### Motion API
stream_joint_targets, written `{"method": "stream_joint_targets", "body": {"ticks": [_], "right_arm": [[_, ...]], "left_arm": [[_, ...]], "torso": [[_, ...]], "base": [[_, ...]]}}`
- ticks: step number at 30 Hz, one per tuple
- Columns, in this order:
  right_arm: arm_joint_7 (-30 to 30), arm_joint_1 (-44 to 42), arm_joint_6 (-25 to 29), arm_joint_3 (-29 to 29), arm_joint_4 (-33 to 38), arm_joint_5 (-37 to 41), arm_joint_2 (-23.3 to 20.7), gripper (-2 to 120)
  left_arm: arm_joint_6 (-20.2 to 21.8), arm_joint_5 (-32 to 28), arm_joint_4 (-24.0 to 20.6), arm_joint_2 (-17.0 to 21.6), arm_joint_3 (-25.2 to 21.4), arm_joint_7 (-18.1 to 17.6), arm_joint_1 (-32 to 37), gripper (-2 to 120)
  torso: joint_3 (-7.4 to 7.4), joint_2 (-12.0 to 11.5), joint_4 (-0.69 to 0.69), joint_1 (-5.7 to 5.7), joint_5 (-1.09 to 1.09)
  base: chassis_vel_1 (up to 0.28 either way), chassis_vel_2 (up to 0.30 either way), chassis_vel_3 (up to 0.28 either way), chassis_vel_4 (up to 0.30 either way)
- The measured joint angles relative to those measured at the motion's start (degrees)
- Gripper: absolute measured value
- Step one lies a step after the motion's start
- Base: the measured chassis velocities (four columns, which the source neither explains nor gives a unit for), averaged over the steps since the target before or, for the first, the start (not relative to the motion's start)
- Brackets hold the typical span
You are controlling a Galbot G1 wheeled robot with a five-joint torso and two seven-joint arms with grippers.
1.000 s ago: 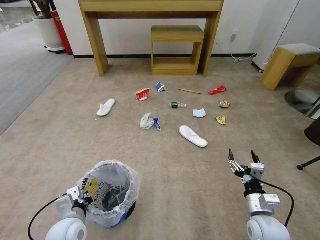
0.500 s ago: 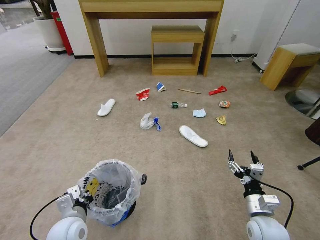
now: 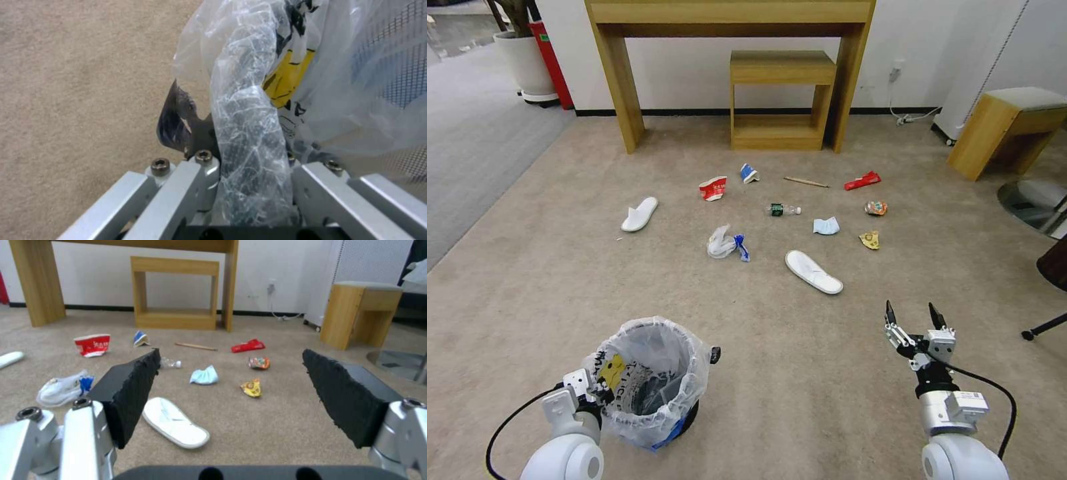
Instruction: Pick up the trash bin and place the garbage on the floor into it.
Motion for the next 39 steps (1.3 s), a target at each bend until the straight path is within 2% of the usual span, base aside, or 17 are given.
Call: {"method": "stream_joint_targets", "body": {"ticks": [6, 30, 39], "right_arm": [[0.0, -0.3, 0.1, 0.0, 0.3, -0.2, 0.0, 83], [-0.1, -0.8, 0.5, -0.3, 0.0, -0.8, -0.2, 83], [-0.1, -0.6, 0.5, -0.3, -0.5, -1.0, -0.4, 83]], "left_arm": [[0.0, -0.7, -1.4, 0.0, -0.5, 0.1, 0.7, 3], [0.3, -2.6, -6.2, -2.5, -1.4, -0.2, -0.2, 1], [0.0, -3.1, -6.6, -3.5, -1.5, -0.4, -1.1, 1]], "torso": [[0.02, 0.0, -0.01, 0.01, -0.05], [0.0, 0.0, 0.01, 0.01, 0.03], [0.0, 0.0, 0.02, 0.0, 0.04]], "base": [[0.0, 0.0, 0.0, 0.0], [0.0, 0.0, 0.0, 0.0], [0.0, 0.0, 0.0, 0.0]]}}
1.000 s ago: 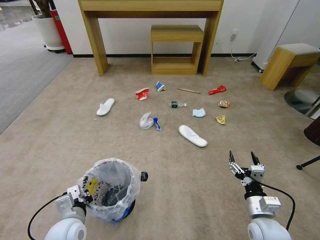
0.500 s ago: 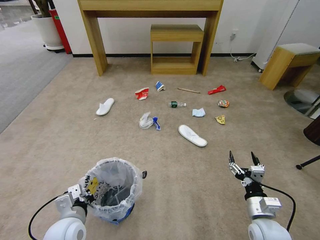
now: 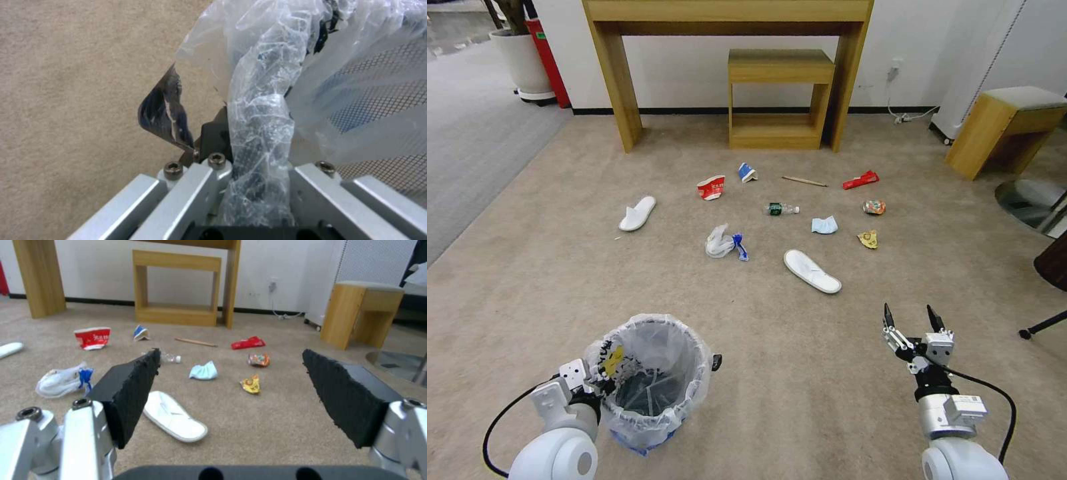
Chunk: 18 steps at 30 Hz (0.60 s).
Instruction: Pick up the trash bin and place the garbage on the floor into it.
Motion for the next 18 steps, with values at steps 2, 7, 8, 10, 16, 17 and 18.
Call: {"method": "stream_joint_targets", "body": {"ticks": [2, 7, 8, 10, 16, 17, 18], "right_arm": [[0.0, 0.0, 0.0, 0.1, 0.0, 0.0, -0.1, 83], [0.0, 0.0, 0.0, 0.2, 0.0, 0.0, -0.2, 83], [0.0, 0.0, 0.0, 0.2, 0.0, 0.0, -0.2, 83], [0.0, 0.0, 0.0, 0.2, 0.0, 0.0, -0.2, 83], [0.0, 0.0, 0.0, 0.2, -0.1, 0.0, -0.2, 83], [0.0, -0.1, 0.0, 0.2, -0.1, -0.1, -0.2, 83], [0.0, -0.1, 0.0, 0.2, -0.1, -0.1, -0.2, 83]], "left_arm": [[-0.1, -0.2, 0.0, -0.3, 0.1, 0.0, -0.5, 1], [-0.3, -0.7, 0.0, -0.8, 0.1, 0.1, -1.2, 1], [-0.3, -0.7, 0.0, -0.8, 0.1, 0.1, -1.2, 1], [-0.3, -1.0, -0.3, -1.2, 0.1, 0.1, -1.6, 1], [-0.6, -1.4, -0.9, -1.8, 0.3, 0.1, -1.8, 1], [-0.6, -1.6, -1.2, -2.0, 0.3, 0.1, -2.0, 1], [-0.6, -1.7, -1.4, -2.1, 0.3, 0.1, -2.1, 1]], "torso": [[0.0, 0.0, 0.0, 0.0, 0.0], [0.0, 0.0, 0.0, 0.0, 0.0], [0.0, 0.0, 0.0, 0.0, 0.0], [0.0, 0.0, 0.0, 0.0, 0.0], [0.0, 0.0, 0.0, 0.0, 0.0], [0.0, 0.0, 0.0, 0.0, 0.0], [0.0, 0.0, 0.0, 0.0, 0.0]], "base": [[0.0, 0.0, 0.0, 0.0], [0.0, 0.0, 0.0, 0.0], [0.0, 0.0, 0.0, 0.0], [0.0, 0.0, 0.0, 0.0], [0.0, 0.0, 0.0, 0.0], [0.0, 0.0, 0.0, 0.0], [0.0, 0.0, 0.0, 0.0]]}}
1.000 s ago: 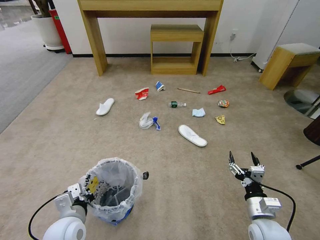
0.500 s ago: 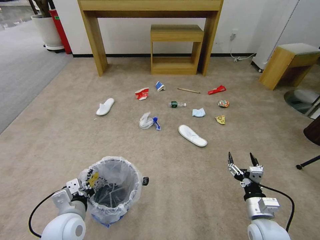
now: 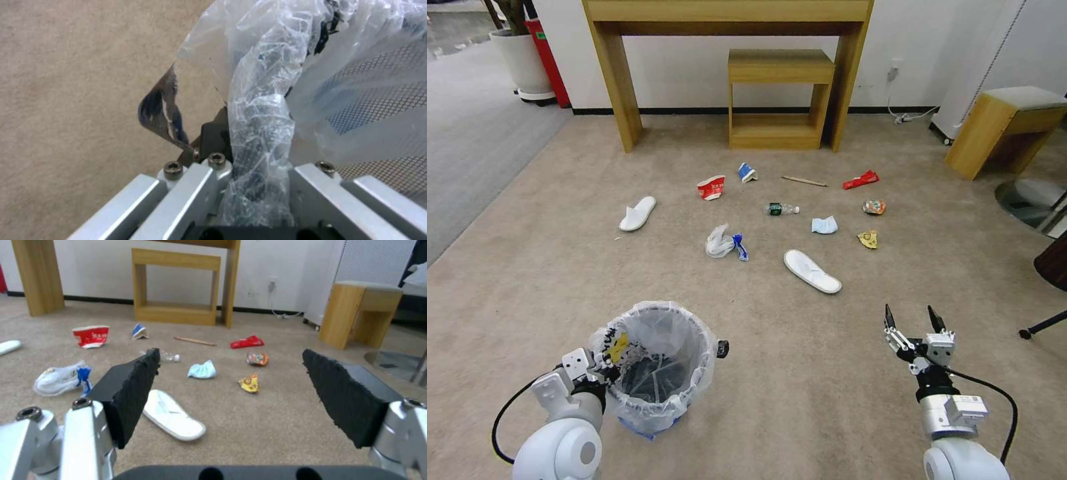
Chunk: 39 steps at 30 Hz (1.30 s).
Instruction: Pick up the trash bin and place the garbage on the floor into it.
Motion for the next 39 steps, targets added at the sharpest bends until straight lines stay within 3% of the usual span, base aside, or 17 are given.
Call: {"method": "stream_joint_targets", "body": {"ticks": [17, 28, 39], "right_arm": [[0.3, -1.1, 0.2, -0.5, 0.0, 0.7, -0.9, 83], [0.7, -2.0, 0.2, -0.6, -0.2, 2.7, -1.8, 95], [0.9, -2.5, 0.6, -0.5, -0.5, 3.4, -2.2, 97]], "left_arm": [[0.1, -3.9, -3.6, -0.3, -1.3, -1.1, -0.7, 1], [0.5, -7.2, -6.3, 0.8, -2.7, -2.1, -0.2, 1], [0.8, -11.4, -6.0, 2.9, -4.9, -3.2, -0.1, 1]], "torso": [[0.0, 0.0, 0.0, -0.01, 0.0], [0.0, 0.0, 0.0, -0.01, 0.0], [0.0, 0.0, 0.0, -0.01, -0.01]], "base": [[0.0, 0.0, 0.0, 0.0], [0.0, 0.0, 0.0, 0.0], [0.0, 0.0, 0.0, 0.0]]}}
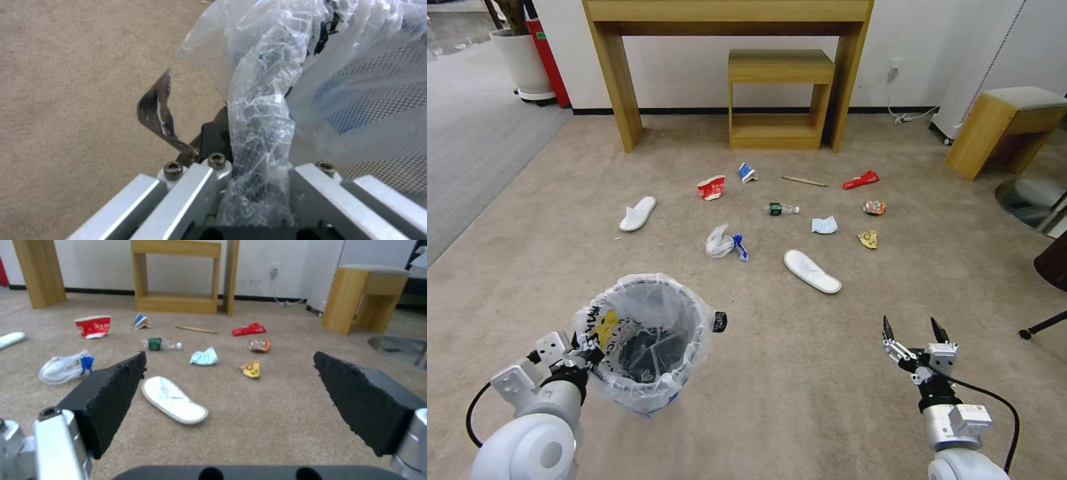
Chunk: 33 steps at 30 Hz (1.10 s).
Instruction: Pick up the trash bin and place the garbage on the floor into it.
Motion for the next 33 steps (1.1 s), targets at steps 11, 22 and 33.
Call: {"method": "stream_joint_targets", "body": {"ticks": [11, 22, 33], "right_arm": [[-0.1, -0.5, 0.2, 0.4, 0.7, -0.6, 0.5, 99], [0.0, -0.9, 1.3, 0.8, 1.1, -1.7, 0.8, 99], [-0.5, -0.8, 2.1, 0.7, 1.5, -2.0, 0.6, 95]], "left_arm": [[0.1, -2.1, 2.3, 1.0, -1.2, -0.7, -0.6, 1], [-0.3, -2.0, 3.4, 1.3, -1.7, -0.4, -0.6, 1], [-0.4, -1.4, 3.3, 0.9, -1.5, -0.2, -0.5, 1]], "torso": [[0.0, 0.0, 0.0, 0.0, 0.0], [0.0, 0.0, 0.0, 0.0, 0.0], [0.0, 0.0, 0.0, 0.0, 0.0]], "base": [[0.0, 0.0, 0.0, 0.0], [0.0, 0.0, 0.0, 0.0], [0.0, 0.0, 0.0, 0.0]]}}
